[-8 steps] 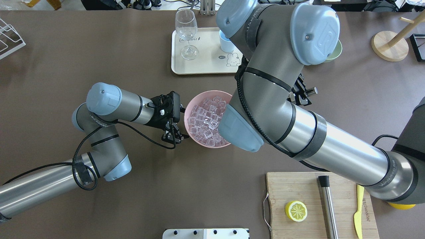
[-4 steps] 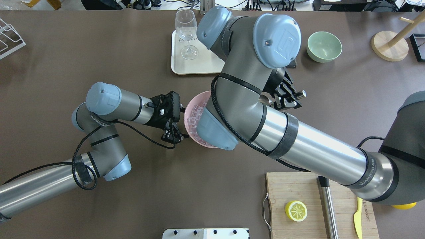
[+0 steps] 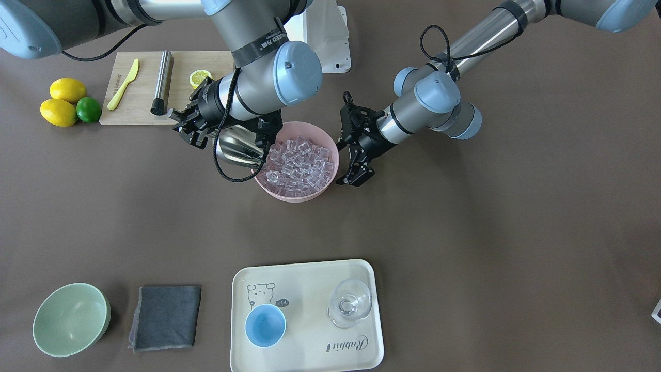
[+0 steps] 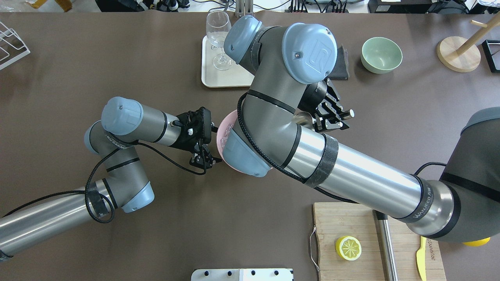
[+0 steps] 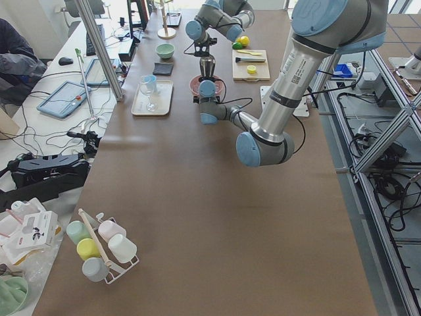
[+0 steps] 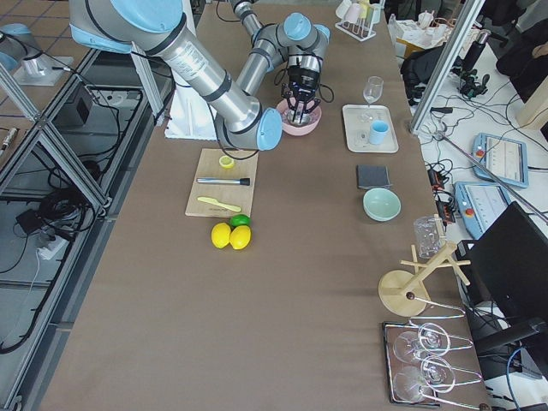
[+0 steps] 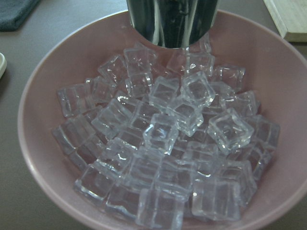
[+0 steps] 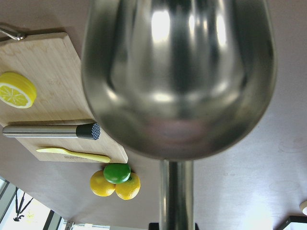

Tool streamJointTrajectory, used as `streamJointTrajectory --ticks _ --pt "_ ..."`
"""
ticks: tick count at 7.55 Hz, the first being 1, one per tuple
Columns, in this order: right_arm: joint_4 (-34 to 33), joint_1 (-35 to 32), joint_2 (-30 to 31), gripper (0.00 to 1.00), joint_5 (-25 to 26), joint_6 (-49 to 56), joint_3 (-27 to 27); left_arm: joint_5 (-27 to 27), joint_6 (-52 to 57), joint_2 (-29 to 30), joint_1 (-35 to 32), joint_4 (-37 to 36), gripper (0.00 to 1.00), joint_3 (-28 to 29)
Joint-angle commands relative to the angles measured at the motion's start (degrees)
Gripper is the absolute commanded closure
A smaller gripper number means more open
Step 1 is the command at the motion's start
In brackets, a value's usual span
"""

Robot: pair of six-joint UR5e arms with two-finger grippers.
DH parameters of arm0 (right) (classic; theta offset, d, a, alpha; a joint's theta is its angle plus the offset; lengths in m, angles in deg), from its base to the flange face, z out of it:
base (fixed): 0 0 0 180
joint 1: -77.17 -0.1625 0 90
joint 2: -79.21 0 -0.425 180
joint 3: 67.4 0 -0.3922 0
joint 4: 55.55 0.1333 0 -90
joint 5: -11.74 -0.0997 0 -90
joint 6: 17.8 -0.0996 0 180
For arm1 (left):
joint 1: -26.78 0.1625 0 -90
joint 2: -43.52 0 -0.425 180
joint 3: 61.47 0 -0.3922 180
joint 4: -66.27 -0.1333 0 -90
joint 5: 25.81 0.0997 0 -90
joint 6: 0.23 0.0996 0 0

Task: Put ice in cup with scoop
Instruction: 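Lower the scoop into the pink bowl of ice with the right gripper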

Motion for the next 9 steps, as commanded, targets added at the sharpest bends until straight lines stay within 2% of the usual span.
streamJointTrajectory --ticks 1,5,9 --pt "3.21 0.73 -0.85 1.0 -0.15 -1.69 -2.86 0.0 0.0 0.01 0.09 -0.01 0.02 0.21" --pt "7.25 2.23 -0.86 1.0 -0.5 -6.69 -3.66 0.17 0.0 0.01 0.09 -0.01 0.02 0.21" --pt "14.79 3.02 0.98 1.0 -1.64 -12.92 -4.02 0.17 0.09 -0.08 0.09 -0.1 0.02 0.21"
